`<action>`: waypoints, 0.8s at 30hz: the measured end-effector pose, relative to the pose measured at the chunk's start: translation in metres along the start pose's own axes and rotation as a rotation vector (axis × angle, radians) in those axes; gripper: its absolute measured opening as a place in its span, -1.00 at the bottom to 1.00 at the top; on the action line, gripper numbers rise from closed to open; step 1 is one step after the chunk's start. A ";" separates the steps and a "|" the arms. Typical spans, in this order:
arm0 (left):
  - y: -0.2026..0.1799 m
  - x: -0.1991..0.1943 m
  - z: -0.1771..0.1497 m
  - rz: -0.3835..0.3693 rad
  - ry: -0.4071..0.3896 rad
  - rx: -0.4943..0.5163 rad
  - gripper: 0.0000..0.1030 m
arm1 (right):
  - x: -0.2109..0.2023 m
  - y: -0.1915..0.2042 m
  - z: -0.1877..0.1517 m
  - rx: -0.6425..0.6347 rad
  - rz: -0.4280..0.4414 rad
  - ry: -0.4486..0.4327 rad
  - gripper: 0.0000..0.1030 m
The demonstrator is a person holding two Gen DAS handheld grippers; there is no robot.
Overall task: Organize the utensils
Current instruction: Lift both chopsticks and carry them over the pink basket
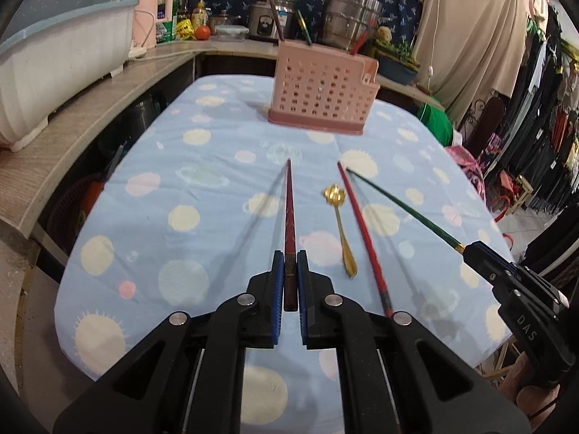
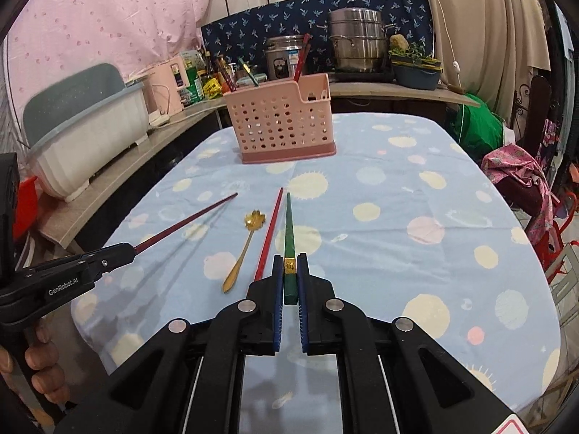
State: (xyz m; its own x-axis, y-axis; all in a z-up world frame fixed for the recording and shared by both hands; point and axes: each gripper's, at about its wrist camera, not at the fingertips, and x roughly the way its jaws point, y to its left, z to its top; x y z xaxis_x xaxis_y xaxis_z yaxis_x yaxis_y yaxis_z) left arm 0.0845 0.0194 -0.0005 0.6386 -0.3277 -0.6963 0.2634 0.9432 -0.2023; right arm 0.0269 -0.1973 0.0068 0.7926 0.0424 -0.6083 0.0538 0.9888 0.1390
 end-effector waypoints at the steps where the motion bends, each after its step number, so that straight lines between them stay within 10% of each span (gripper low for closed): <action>1: 0.000 -0.003 0.005 -0.001 -0.012 -0.002 -0.87 | -0.004 -0.002 0.007 0.004 0.003 -0.016 -0.87; 24: -0.001 -0.021 0.125 0.011 -0.221 0.000 -0.87 | -0.008 -0.018 0.109 0.001 0.006 -0.201 -0.87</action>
State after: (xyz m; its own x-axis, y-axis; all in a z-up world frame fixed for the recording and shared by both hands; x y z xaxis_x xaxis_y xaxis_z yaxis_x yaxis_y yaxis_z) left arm 0.1608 0.0191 0.1003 0.7843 -0.3211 -0.5308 0.2552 0.9469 -0.1957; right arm 0.0858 -0.2306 0.0950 0.8984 0.0188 -0.4388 0.0491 0.9885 0.1429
